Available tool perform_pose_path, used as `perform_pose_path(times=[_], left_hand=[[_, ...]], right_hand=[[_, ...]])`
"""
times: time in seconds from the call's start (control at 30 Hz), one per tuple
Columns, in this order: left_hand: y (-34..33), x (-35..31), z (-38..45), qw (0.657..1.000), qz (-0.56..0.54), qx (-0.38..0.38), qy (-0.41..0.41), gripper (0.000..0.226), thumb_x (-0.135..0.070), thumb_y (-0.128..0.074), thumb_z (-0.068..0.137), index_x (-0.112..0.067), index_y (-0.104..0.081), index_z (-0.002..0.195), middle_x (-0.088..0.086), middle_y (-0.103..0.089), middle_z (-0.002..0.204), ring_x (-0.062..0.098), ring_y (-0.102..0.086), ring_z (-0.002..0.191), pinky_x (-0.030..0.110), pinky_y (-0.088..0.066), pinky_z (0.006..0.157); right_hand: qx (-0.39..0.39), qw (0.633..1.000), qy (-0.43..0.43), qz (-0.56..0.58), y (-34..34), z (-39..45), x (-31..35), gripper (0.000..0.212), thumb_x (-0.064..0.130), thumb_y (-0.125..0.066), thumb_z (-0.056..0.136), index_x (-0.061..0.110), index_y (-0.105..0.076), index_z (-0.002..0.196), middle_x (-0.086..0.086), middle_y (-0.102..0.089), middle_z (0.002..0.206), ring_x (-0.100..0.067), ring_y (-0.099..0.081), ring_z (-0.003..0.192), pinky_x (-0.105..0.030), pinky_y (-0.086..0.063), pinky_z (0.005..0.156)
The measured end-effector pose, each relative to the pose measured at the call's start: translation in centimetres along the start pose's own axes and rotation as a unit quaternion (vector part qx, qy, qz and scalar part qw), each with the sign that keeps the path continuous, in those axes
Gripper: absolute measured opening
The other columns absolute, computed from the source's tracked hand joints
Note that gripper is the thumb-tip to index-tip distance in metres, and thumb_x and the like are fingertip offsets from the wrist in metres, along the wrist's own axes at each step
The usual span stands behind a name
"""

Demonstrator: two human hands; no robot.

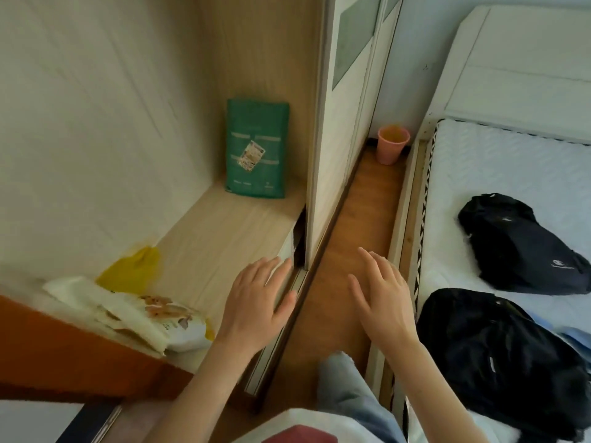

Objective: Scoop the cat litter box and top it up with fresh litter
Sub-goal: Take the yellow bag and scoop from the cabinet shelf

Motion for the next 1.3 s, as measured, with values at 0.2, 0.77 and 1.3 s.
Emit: perform_pose_path(times=[0.2,0.77,1.3], left_hand=[[-2.3,1.8,6.5,0.998,0.011,0.005,0.063,0.058,-0.05,-0.026,0.095,-0.022,-0.043,0.142,-0.001,-0.049,0.142,0.019,-0.042,0.132,0.033,-0.027,0.111],[0.3,7.0,17.2,0.915,0.043,-0.072,0.395,0.062,-0.054,-0.02,0.092,-0.026,-0.034,0.145,-0.001,-0.045,0.145,0.021,-0.038,0.134,0.04,-0.032,0.111],[1.3,14.7,3.4,0.794,0.017,-0.152,0.588,0.059,-0.052,-0.029,0.095,-0.018,-0.043,0.141,0.005,-0.049,0.14,0.027,-0.042,0.132,0.048,-0.041,0.103]], right_hand=[[0.03,0.999,0.032,0.019,-2.0,8.6,-2.5,0.054,0.047,-0.039,0.096,0.022,-0.039,0.144,-0.002,-0.048,0.142,-0.02,-0.038,0.135,-0.043,-0.035,0.111],[0.197,0.933,0.294,0.068,-8.2,31.7,2.2,0.052,0.049,-0.036,0.099,0.025,-0.037,0.145,0.001,-0.043,0.147,-0.021,-0.036,0.137,-0.04,-0.031,0.112],[0.299,0.8,0.515,0.073,-19.7,26.5,20.6,0.061,0.052,-0.026,0.095,0.019,-0.04,0.144,-0.009,-0.051,0.14,-0.027,-0.044,0.13,-0.045,-0.038,0.107]])
Point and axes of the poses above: each hand's wrist, its own z-axis towards the middle knuckle, its own y-axis out of the back of the hand, x = y × z, the point moved 10 cm from there along z, towards the middle knuckle
